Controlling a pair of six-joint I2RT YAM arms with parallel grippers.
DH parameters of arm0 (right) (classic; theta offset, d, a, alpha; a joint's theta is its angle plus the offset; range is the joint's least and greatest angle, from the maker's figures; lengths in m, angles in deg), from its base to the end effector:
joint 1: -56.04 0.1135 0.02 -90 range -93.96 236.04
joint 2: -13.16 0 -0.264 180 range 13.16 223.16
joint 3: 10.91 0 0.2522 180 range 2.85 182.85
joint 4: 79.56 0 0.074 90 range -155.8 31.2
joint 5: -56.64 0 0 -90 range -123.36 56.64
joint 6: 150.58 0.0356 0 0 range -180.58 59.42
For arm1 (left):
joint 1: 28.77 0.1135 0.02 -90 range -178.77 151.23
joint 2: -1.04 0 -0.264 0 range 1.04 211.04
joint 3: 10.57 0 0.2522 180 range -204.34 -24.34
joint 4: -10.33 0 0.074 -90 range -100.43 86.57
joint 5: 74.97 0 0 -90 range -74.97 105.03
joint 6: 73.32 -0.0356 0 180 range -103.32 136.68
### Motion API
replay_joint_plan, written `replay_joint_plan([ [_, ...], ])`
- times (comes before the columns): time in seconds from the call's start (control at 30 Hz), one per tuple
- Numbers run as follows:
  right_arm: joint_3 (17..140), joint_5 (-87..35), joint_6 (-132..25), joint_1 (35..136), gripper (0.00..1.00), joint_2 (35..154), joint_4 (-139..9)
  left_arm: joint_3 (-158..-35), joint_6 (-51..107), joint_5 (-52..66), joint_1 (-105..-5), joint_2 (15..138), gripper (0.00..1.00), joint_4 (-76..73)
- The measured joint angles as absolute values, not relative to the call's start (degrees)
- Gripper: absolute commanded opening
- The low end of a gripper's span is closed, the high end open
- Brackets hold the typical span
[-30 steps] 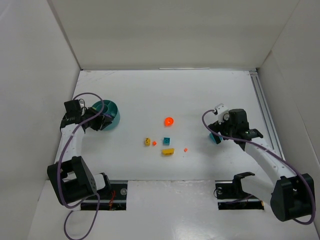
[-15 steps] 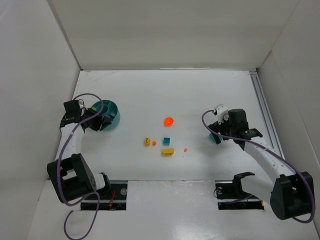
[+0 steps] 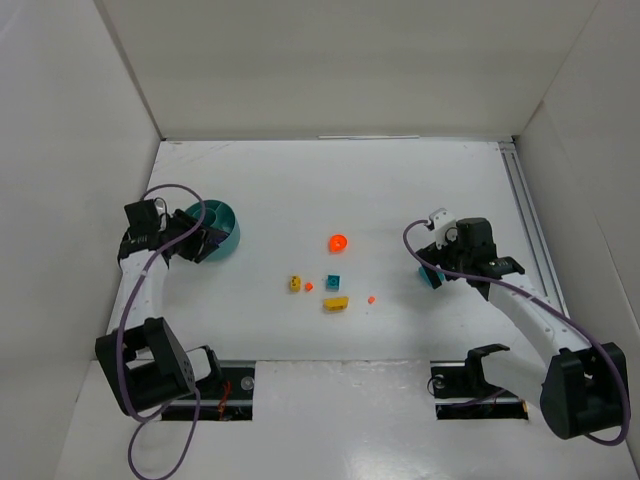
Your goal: Sort the legos into containers by color
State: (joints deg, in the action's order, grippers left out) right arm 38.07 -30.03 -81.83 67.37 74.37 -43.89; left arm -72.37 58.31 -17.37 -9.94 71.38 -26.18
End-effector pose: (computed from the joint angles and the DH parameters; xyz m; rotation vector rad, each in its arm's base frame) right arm 0.2082 0.0438 0.2102 -0.7004 2.3007 -0.0104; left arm 0.2467 0.0640 0.2510 -0.9372 2.1681 -0.8596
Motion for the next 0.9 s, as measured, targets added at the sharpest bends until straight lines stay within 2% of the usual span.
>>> replay_joint_plan([
  [0.1, 38.07, -30.03, -81.83, 67.37, 0.96, 74.37, -43.89, -72.37, 57.63, -17.2, -9.94, 69.26, 0.5, -26.11],
  [0.13, 38.07, -30.03, -81.83, 67.37, 0.96, 74.37, -43.89, -72.37, 57.39, -17.18, -9.94, 68.24, 0.65, -26.11],
  [0.17, 38.07, -30.03, -81.85, 67.37, 0.96, 74.35, -43.89, -72.39, 56.69, -17.11, -9.94, 66.97, 0.72, -26.11],
  [0.37, 38.07, -30.05, -81.85, 67.37, 0.96, 71.46, -43.87, -74.46, 53.33, -11.17, -13.81, 56.32, 1.0, -26.79],
  [0.6, 38.07, -30.66, -81.72, 67.37, 0.96, 67.31, -43.89, -76.34, 47.58, -5.85, -19.47, 46.31, 1.0, -26.94],
  [0.9, 33.68, -29.89, -79.52, 67.37, 0.95, 67.05, -46.49, -75.4, 44.41, -4.83, -21.04, 48.89, 1.0, -26.77],
])
